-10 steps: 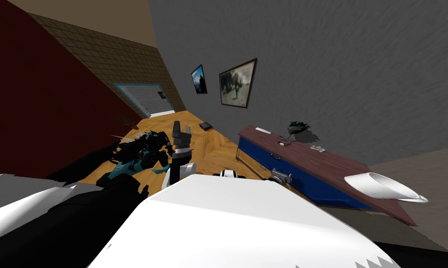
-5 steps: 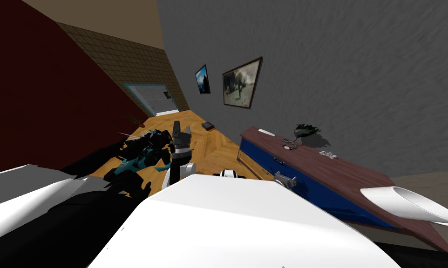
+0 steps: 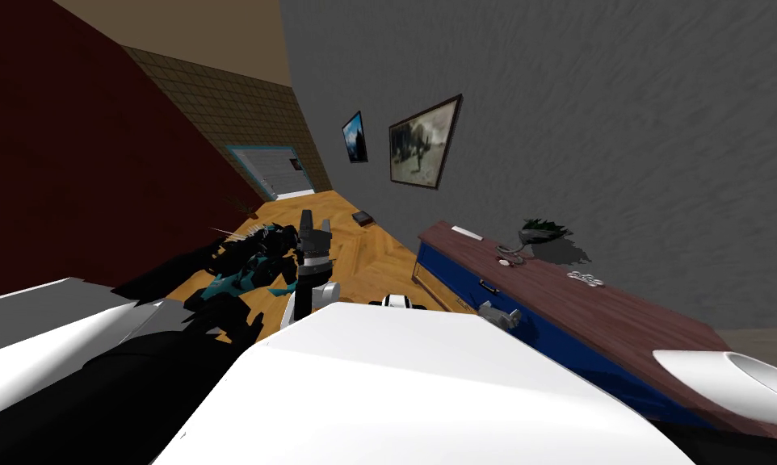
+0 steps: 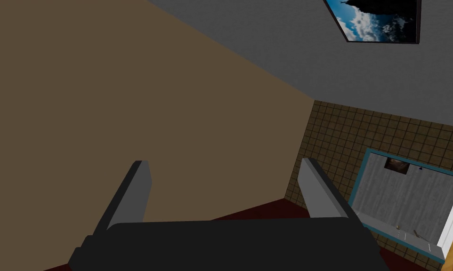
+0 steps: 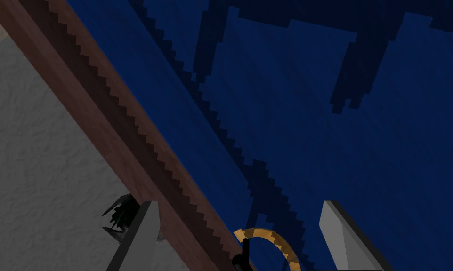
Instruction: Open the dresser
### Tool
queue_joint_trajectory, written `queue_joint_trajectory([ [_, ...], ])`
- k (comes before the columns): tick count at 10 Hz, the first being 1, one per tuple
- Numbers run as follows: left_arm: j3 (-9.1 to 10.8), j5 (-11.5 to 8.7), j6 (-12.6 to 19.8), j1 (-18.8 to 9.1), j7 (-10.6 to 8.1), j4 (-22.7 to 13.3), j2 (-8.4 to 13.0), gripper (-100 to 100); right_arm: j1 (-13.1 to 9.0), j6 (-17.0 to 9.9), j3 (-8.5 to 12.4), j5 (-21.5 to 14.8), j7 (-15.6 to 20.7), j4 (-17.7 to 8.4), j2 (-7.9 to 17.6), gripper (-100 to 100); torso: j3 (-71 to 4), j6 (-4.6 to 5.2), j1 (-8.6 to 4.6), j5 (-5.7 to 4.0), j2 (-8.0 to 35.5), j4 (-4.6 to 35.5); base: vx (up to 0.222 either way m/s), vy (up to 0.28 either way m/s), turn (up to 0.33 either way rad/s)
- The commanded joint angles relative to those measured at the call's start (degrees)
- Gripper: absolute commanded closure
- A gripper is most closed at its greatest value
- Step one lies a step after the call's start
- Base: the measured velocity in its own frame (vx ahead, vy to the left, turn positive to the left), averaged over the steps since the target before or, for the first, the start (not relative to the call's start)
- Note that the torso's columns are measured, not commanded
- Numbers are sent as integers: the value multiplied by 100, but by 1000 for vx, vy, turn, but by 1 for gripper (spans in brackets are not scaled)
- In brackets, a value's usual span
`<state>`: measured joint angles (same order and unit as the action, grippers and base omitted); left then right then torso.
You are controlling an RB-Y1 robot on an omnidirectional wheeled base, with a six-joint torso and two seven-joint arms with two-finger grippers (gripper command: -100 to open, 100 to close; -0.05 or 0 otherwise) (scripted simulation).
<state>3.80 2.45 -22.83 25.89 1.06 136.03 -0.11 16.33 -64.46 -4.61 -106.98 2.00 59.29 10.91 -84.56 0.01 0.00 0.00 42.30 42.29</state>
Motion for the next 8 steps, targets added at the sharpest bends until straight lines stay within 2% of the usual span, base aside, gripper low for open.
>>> queue_joint_trajectory([
  [1,0,0,0,0,0,0,0,0,-10,-284,24,-428,-20,-273,-66,-100,1,-1,1,0,0,0,33,-25,40],
  [2,0,0,0,0,0,0,0,0,-17,-501,49,-618,-23,-482,-128,-100,0,0,2,1,1,0,49,-34,74],
  [3,0,0,0,0,0,0,0,0,-17,-501,49,-722,-23,-482,-128,-100,-2,-2,-2,0,-5,-1,40,-28,38],
  [4,0,0,0,0,0,0,0,0,-23,-701,74,-926,-27,-676,-191,-100,-2,0,0,0,-2,-1,45,-24,58],
  [5,0,0,0,0,0,0,0,0,-23,-701,74,-996,-27,-676,-191,-100,-1,-1,2,0,-3,-1,40,-19,34],
  [7,0,0,0,0,0,0,0,0,-30,-1051,120,-1388,-37,-1016,-323,-100,0,-1,-2,0,-1,0,48,-39,72],
  [8,0,0,0,0,0,0,0,0,-30,-1051,120,-1477,-37,-1016,-323,-100,-3,-2,-6,-2,-6,-1,46,-32,24],
])
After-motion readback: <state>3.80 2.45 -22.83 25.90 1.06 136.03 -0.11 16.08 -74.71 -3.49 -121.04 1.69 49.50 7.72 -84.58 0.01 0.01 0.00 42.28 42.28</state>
